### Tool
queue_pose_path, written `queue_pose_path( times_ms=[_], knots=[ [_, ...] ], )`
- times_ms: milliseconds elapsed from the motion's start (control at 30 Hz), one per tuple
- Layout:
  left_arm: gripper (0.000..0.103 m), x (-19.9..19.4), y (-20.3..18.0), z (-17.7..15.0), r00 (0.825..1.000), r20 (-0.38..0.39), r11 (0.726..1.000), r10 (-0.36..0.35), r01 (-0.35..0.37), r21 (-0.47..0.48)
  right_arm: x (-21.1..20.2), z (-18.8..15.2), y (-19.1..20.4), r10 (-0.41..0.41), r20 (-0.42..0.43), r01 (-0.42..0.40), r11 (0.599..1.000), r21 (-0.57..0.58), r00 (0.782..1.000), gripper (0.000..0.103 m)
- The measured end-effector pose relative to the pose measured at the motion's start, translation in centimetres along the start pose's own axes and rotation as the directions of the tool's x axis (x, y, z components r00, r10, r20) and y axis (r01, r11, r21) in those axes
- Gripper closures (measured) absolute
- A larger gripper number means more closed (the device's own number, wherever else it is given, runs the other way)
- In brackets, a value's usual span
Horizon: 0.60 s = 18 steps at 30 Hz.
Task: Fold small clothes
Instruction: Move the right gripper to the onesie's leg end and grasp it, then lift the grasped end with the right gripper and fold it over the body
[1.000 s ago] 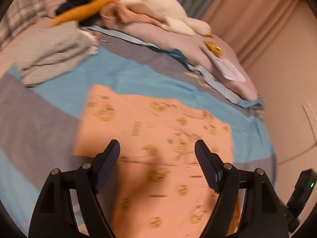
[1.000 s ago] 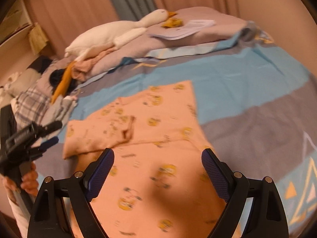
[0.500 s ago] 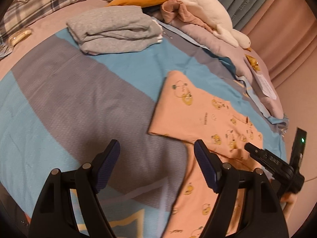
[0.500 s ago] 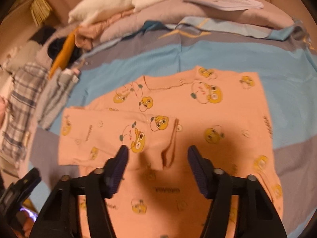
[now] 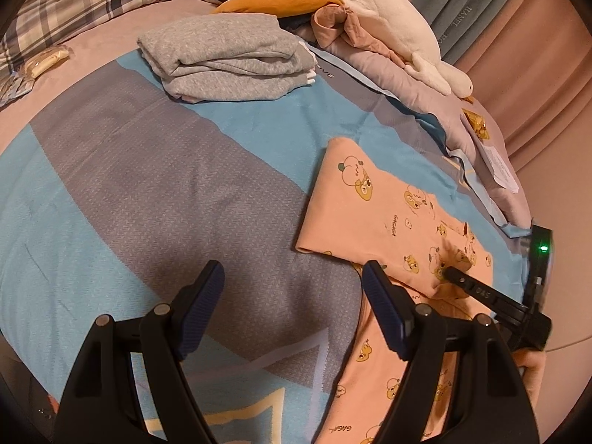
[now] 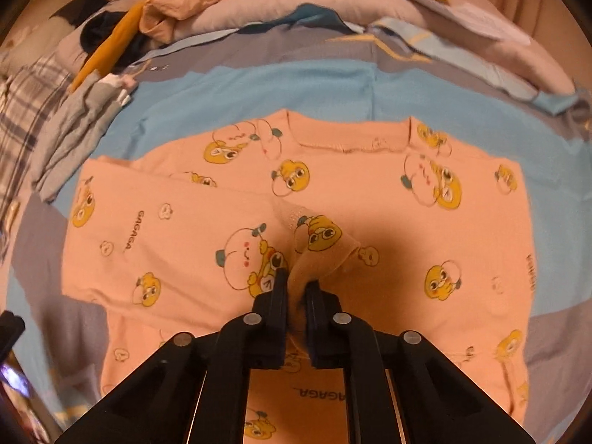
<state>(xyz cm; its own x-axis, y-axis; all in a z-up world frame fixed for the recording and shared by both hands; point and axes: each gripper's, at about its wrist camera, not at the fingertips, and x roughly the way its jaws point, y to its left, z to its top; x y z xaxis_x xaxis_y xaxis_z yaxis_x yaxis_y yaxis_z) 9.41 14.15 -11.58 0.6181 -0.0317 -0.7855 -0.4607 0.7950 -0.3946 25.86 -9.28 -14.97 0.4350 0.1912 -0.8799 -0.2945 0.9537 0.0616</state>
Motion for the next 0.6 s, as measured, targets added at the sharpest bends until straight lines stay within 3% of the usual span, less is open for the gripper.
queue_pose_path(
  times_ms=[233,600],
  knots=[
    [0.027,-0.6,0.6,0.4,1.0,0.014,0.999,-0.014,0.014,-0.036,-5.7,1.6,1.4,0.038,0.133,-0.032,0.998,-0.048,0.99,0.095],
    [0.027,-0.8,0.4,0.2,1.0,0.009,0.999,-0.016,0.016,-0.031,-13.5,4.6,2.9,0.051,0.324,-0.021,0.995,-0.096,0.945,0.095]
  ],
)
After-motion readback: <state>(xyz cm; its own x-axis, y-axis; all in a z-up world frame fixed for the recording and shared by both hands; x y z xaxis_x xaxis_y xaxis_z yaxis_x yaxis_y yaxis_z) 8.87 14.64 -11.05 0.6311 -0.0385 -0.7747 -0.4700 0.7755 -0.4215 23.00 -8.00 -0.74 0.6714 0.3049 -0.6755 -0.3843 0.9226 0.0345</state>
